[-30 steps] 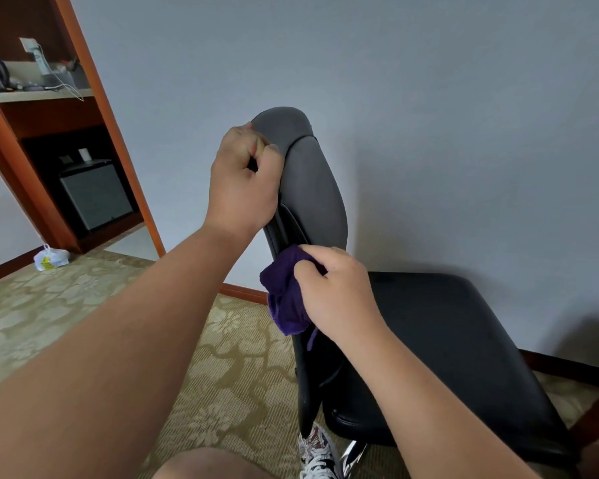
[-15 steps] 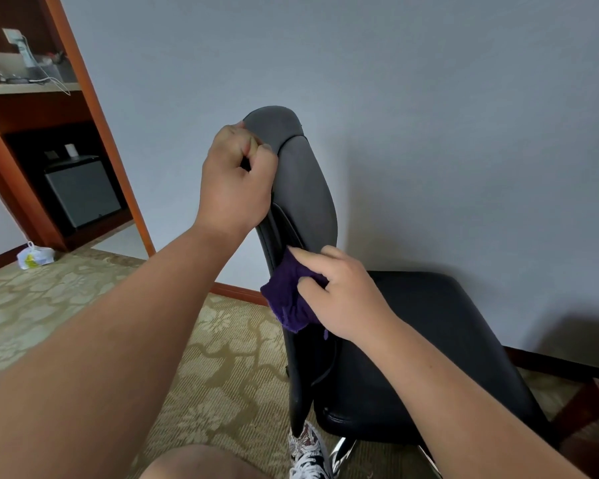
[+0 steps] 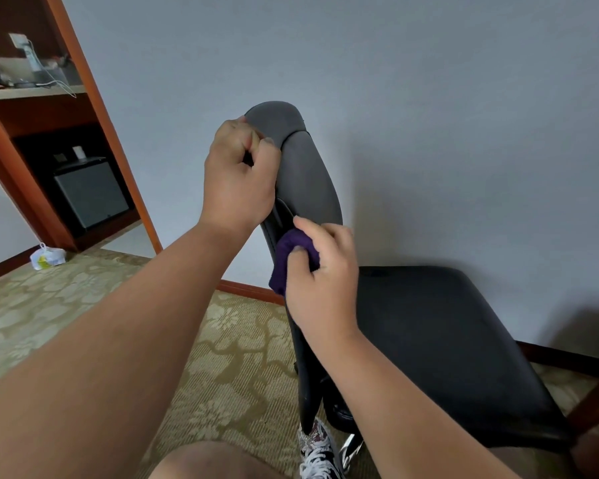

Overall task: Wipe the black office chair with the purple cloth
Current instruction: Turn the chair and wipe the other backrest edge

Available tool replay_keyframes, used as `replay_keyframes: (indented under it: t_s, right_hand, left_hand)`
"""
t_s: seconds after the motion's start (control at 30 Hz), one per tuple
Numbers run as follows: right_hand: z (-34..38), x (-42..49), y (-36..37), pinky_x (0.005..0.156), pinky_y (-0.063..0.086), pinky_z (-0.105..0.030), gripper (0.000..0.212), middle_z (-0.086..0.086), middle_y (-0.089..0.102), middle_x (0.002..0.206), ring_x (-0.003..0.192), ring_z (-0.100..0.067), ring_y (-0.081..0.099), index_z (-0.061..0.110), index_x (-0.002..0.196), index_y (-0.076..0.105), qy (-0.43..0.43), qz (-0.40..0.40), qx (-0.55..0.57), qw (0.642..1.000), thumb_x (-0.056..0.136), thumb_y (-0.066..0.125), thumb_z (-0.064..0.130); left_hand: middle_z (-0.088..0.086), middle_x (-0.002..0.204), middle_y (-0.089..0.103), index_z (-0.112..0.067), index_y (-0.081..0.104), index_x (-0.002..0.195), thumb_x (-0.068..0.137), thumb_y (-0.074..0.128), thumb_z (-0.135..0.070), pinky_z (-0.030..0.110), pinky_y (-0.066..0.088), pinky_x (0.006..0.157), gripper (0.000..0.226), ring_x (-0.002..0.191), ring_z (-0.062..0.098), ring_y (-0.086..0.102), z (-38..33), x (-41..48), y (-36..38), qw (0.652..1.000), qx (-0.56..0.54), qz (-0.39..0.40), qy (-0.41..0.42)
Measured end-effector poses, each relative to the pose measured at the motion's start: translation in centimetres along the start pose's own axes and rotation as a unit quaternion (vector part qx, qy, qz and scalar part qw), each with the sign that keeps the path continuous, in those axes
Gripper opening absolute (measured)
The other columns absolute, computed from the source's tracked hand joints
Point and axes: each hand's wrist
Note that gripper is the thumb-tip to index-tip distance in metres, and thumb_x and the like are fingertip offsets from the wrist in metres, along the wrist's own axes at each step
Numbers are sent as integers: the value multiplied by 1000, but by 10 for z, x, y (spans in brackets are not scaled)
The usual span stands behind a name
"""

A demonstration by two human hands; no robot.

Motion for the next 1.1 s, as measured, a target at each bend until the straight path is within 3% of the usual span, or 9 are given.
replay_keyframes:
  t_s: [0.13, 0.3, 0.4, 0.57, 0.67, 0.77, 0.87, 1.0, 1.1]
  right_hand:
    - [-25, -22, -1, 105, 45, -40, 53, -10, 49, 133, 123, -23, 47, 9, 138, 59, -86, 57, -107, 989, 94, 58, 38]
    - [-84, -44, -25, 90, 51, -42, 38, -6, 55, 124, 104, -24, 54, 13, 131, 66, -162, 103, -210, 959, 97, 57, 26]
    - [-117, -78, -39, 82, 54, -44, 37, -1, 55, 119, 95, -23, 56, 16, 123, 70, -145, 152, -255, 944, 91, 55, 24]
    - [-101, -84, -25, 94, 53, -36, 29, 7, 60, 116, 105, -11, 57, 15, 117, 73, 7, 90, -132, 987, 89, 64, 18]
    - [-60, -55, -15, 95, 51, -28, 26, 5, 64, 111, 105, -8, 62, 13, 116, 71, 38, 24, -22, 999, 90, 70, 11]
    - [-20, -13, -6, 94, 48, -19, 29, 5, 66, 111, 105, -5, 62, 15, 119, 69, 32, -6, 45, 998, 90, 72, 13]
    - [-5, 26, -1, 91, 46, -16, 26, 1, 67, 108, 99, -6, 62, 15, 115, 72, -11, 23, 43, 999, 89, 72, 13]
    - [-35, 29, -17, 88, 47, -18, 21, -1, 60, 108, 97, -10, 60, 9, 112, 72, -110, 120, -3, 987, 90, 71, 10]
    - [-79, -12, -33, 82, 49, -22, 21, 1, 57, 107, 95, -16, 61, 10, 105, 67, -110, 141, -40, 983, 86, 72, 2]
  left_hand:
    - [23, 95, 59, 4, 43, 69, 92, 50, -10, 3, 37, 86, 28, 96, 19, 58, 4, 0, 0, 1000, -9, -3, 1]
    - [25, 100, 58, 1, 40, 69, 93, 51, -10, 5, 39, 85, 29, 93, 2, 54, 5, 3, 1, 1000, -10, -1, -10]
    - [25, 97, 58, 1, 38, 69, 93, 50, -9, 5, 39, 86, 29, 96, 18, 58, 6, 4, 1, 1000, -11, -1, -9]
    - [25, 96, 56, 7, 43, 72, 93, 50, -8, 7, 40, 88, 27, 94, 5, 54, 4, 3, 1, 1000, -13, -3, -14]
    - [15, 89, 51, 9, 43, 73, 93, 48, -7, 6, 39, 87, 27, 91, 14, 54, 5, 4, 2, 1000, -15, -3, -14]
    - [10, 88, 49, 8, 43, 73, 94, 48, -7, 6, 40, 85, 26, 90, 9, 53, 4, 3, 2, 1000, -19, -1, -17]
    - [7, 90, 51, 9, 46, 75, 94, 49, -10, 8, 41, 86, 26, 90, -3, 51, 5, 4, 0, 1000, -13, 4, -25]
    - [4, 86, 49, -1, 36, 69, 93, 49, -10, 7, 40, 88, 29, 91, 5, 53, 9, 7, 0, 1000, -7, 6, -22]
    - [7, 89, 49, 1, 37, 70, 93, 49, -11, 8, 40, 90, 28, 88, 1, 51, 8, 8, 3, 999, -9, 10, -31]
Point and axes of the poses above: each hand's wrist, its own x-axis towards the middle knuckle, its own y-axis out of the palm, z = x × y
